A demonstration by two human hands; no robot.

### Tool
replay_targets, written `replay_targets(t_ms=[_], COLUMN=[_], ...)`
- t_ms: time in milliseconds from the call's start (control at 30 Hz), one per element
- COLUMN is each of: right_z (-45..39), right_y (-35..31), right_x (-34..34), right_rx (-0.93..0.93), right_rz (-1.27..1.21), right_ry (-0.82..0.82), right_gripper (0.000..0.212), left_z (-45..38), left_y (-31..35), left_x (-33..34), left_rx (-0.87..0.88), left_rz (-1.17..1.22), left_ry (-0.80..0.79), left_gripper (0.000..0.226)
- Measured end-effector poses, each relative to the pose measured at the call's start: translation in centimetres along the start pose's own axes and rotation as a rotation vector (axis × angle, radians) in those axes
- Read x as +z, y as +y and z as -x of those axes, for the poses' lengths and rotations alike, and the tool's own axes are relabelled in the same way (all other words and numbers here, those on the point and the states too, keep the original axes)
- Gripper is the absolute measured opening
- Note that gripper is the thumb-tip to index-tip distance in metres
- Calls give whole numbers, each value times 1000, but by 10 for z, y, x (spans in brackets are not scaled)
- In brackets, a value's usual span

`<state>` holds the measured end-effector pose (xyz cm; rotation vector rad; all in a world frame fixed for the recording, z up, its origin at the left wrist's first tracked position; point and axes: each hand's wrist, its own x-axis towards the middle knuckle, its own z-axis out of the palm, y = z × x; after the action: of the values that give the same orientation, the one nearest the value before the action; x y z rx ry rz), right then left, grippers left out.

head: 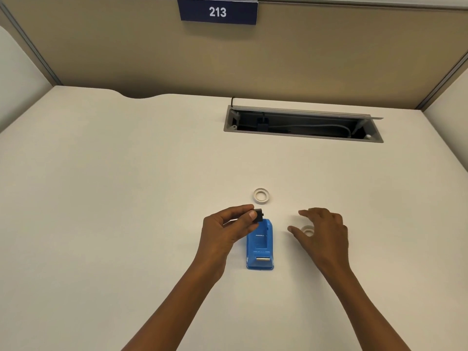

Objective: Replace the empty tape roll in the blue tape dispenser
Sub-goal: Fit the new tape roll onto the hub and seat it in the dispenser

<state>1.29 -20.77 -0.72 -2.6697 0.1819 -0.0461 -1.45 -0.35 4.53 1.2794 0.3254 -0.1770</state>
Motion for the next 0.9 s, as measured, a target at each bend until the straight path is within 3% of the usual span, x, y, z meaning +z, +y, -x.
replay_targets(t_ms=[700, 900], right_z=[15, 12], right_y=[14, 6], right_x=[2, -10], right_rx=[77, 66], right_rz=[-205, -516], right_ry=[-63, -79], right_gripper=[42, 40], left_z=[4, 6], left_y=[0, 1], left_x=[5, 9], left_rx=[-21, -4], left_rz=[-20, -43], left_ry=[-10, -24], left_gripper=[20, 20])
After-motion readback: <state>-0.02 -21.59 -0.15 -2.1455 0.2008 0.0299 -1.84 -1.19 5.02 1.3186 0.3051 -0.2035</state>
